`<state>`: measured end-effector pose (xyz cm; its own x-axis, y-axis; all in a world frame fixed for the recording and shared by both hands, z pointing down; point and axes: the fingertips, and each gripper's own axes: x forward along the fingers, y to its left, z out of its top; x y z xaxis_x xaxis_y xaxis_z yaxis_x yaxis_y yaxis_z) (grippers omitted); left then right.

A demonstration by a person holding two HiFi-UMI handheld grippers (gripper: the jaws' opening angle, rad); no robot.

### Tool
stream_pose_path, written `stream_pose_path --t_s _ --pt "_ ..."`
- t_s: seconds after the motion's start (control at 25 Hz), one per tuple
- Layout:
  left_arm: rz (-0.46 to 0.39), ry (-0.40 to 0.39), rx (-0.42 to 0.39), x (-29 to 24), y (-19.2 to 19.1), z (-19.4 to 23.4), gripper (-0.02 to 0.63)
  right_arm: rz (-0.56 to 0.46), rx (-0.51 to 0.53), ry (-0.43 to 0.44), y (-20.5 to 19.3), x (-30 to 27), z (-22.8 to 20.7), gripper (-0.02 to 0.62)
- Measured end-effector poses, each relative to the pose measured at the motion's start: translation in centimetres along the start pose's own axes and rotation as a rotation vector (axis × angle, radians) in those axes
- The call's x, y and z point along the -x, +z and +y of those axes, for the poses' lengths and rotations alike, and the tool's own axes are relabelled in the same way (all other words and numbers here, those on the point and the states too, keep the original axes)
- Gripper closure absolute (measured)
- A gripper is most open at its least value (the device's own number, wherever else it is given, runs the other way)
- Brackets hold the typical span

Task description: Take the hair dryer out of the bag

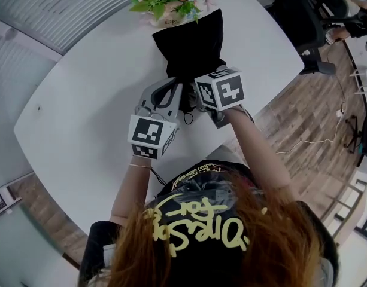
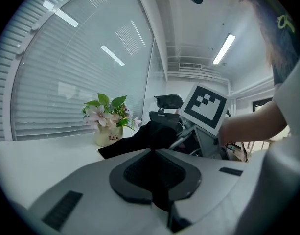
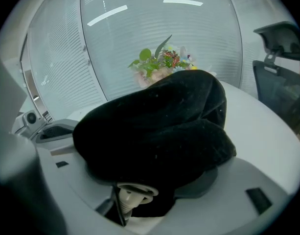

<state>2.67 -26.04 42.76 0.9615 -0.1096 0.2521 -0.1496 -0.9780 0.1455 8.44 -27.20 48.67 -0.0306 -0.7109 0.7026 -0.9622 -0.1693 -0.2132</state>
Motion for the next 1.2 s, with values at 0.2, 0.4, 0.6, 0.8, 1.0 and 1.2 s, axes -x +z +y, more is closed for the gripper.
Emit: stream_pose_path --t_s 0.2,0.4,0.6,0.8,1.0,1.2 --pt "0.035 0.007 0.015 0.3 -1.3 0.4 0.595 0.063 0.099 0.013 -0.4 -0.7 0.8 0.321" --pt "0.063 0.01 -0.015 0.4 -2.0 0.3 0.595 0.084 0.097 0.024 -0.3 -1.2 0.8 0.321" --pt "0.086 0.028 -0.031 0.0 -2.3 -0.2 0.595 0.014 -0.037 0.078 0.5 -1.0 -0.2 0.398" --pt "0.115 0.071 -0.068 -0.3 -2.6 -0.5 0.594 -0.012 -0.09 0.167 0.8 -0.9 -0.4 0.43" --pt "0.131 0.137 -0.069 -0.3 -2.5 -0.4 0.594 -0.01 -0.104 0.25 0.9 -0.5 -0.2 0.438" --pt "0.144 0.19 -0.091 -0.7 -2.3 -0.6 0.594 -0.012 -0.147 0.364 1.1 0.5 -0.2 0.442"
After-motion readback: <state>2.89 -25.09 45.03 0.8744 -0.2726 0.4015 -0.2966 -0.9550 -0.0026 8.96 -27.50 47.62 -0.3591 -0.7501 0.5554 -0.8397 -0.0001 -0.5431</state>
